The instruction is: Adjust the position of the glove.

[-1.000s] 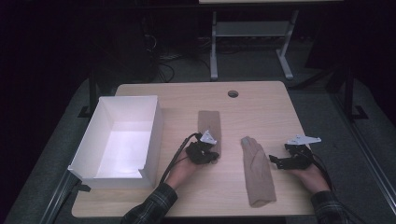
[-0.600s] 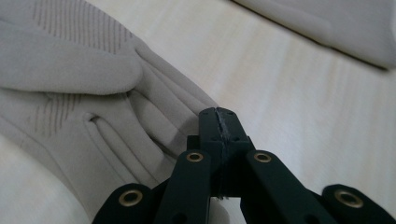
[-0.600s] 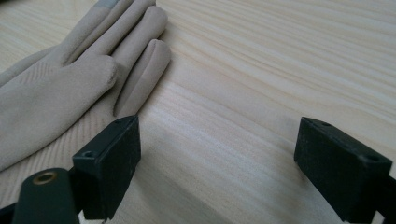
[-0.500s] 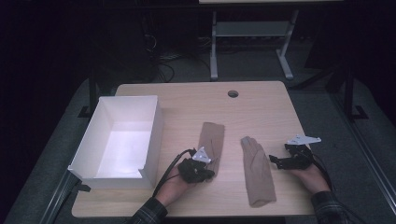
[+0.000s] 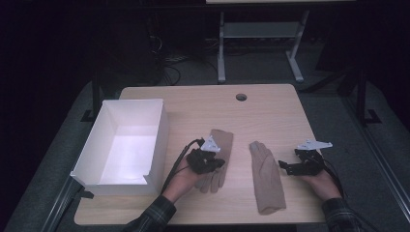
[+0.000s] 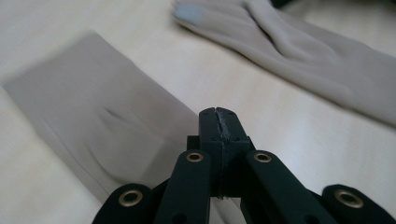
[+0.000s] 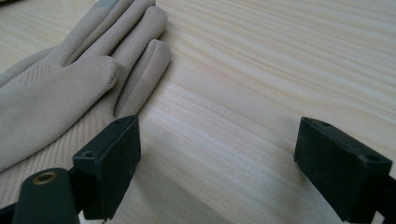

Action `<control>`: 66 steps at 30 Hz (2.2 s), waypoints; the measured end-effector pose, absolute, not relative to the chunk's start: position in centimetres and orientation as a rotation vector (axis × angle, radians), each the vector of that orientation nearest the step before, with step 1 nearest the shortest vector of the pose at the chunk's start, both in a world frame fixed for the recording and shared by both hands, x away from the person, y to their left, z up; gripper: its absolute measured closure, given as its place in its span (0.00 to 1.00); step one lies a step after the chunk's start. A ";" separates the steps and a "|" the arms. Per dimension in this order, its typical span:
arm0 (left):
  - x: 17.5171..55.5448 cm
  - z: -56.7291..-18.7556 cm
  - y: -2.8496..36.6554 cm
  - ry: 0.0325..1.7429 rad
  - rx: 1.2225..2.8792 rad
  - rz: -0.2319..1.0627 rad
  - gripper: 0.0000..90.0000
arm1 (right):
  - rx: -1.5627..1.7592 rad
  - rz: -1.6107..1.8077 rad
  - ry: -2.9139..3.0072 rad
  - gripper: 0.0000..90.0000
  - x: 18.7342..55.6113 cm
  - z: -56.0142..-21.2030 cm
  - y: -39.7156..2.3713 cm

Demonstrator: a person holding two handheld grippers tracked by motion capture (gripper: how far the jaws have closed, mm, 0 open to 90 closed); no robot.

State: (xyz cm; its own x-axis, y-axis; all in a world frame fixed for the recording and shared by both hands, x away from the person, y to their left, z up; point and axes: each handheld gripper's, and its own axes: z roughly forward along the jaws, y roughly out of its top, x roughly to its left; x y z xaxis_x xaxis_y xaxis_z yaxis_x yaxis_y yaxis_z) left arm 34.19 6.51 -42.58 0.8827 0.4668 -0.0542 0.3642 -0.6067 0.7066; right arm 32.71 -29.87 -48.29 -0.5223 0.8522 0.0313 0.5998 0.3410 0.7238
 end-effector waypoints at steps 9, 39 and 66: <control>39.4 -43.7 4.8 0.648 2.319 0.228 1.00 | 1.284 0.992 2.258 0.16 32.7 -48.3 -29.9; 34.8 -45.8 1.6 0.498 2.408 0.044 1.00 | 1.272 0.993 2.263 0.16 32.7 -48.3 -29.9; 27.9 -43.3 10.4 0.746 2.241 0.142 1.00 | 1.273 0.992 2.263 0.16 32.7 -48.3 -29.8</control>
State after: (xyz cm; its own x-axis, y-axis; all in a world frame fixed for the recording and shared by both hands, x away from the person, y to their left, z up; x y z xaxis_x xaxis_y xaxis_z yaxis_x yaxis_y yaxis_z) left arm 27.91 10.40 -43.30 0.8233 0.5540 -0.1237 0.4702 -0.5436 0.6953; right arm 32.68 -29.85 -48.29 -0.5294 0.8479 0.0277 0.5951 0.3479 0.7244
